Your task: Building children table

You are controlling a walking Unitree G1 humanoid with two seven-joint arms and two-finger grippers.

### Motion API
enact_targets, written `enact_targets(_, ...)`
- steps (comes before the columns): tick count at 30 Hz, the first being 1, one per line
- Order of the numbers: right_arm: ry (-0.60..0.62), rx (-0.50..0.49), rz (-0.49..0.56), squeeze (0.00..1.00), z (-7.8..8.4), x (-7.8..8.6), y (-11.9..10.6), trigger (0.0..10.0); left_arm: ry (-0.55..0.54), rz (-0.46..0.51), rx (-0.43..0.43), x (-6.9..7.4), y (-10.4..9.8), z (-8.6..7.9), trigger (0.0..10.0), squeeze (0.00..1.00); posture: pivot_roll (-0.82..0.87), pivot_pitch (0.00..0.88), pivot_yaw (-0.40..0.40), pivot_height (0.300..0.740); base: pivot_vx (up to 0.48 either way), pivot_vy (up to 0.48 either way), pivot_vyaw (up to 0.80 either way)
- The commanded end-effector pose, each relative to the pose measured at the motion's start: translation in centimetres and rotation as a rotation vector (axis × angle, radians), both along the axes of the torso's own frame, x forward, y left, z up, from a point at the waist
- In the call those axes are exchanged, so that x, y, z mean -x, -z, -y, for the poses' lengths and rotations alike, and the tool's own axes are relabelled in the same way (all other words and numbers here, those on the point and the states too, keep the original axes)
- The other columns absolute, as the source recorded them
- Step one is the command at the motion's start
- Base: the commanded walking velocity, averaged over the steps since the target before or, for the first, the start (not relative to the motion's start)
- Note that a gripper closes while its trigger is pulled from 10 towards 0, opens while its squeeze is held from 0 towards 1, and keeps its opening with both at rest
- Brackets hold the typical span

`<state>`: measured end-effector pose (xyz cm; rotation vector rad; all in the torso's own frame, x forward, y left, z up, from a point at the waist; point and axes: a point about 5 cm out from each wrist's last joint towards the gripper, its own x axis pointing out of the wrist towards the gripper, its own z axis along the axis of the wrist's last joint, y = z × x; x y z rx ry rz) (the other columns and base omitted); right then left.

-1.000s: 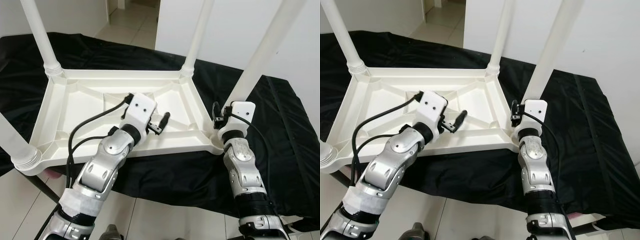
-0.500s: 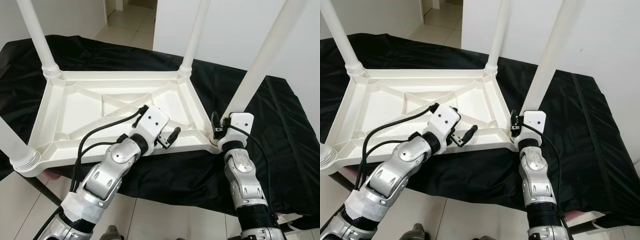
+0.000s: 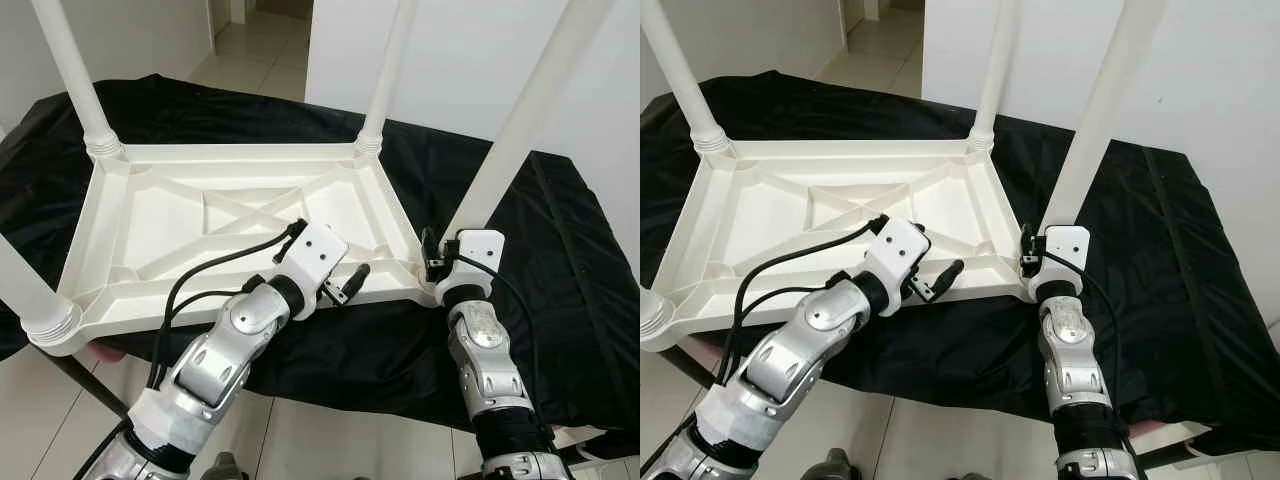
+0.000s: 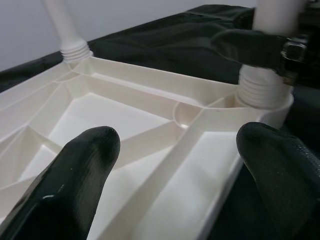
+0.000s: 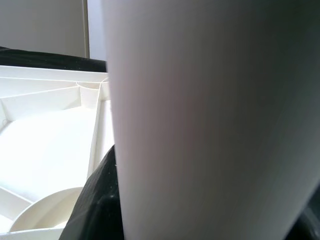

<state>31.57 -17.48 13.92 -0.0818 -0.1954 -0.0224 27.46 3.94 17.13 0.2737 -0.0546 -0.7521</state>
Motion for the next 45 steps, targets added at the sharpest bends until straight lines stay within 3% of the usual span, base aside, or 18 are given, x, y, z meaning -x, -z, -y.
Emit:
enact_targets(1, 0.0, 0.004, -0.069, 0.0, 0.5, 0.0, 1.3, 10.0, 0.149, -0.031, -0.027, 0.9, 0.2, 0.8, 10.0, 0.0, 0.14, 0.047, -0.066, 0.74, 0.0, 0.0, 0.0)
enact_targets(12, -0.119, -0.026, -0.089, 0.0, -1.1, 0.7, 2.1, 10.0, 0.15, -0.044, -0.04, 1.2, 0.3, 0.7, 10.0, 0.0, 0.14, 0.054, -0.069, 0.74, 0.0, 0.0, 0.0)
enact_targets(26, -0.206, -0.077, -0.098, 0.0, -1.2, 2.5, 3.3, 10.0, 0.155, -0.047, -0.041, 1.3, 0.2, 0.7, 10.0, 0.0, 0.13, 0.06, -0.063, 0.74, 0.0, 0.0, 0.0)
enact_targets(35, -0.146, -0.166, -0.226, 0.0, -0.3, 2.0, 4.1, 10.0, 0.16, -0.048, -0.044, 1.3, 0.2, 0.7, 10.0, 0.0, 0.13, 0.06, -0.062, 0.74, 0.0, 0.0, 0.0)
enact_targets(45, -0.13, -0.2, -0.251, 0.0, -0.3, 2.1, 4.5, 10.0, 0.156, -0.047, -0.046, 1.4, 0.1, 0.6, 10.0, 0.0, 0.14, 0.052, -0.069, 0.74, 0.0, 0.0, 0.0)
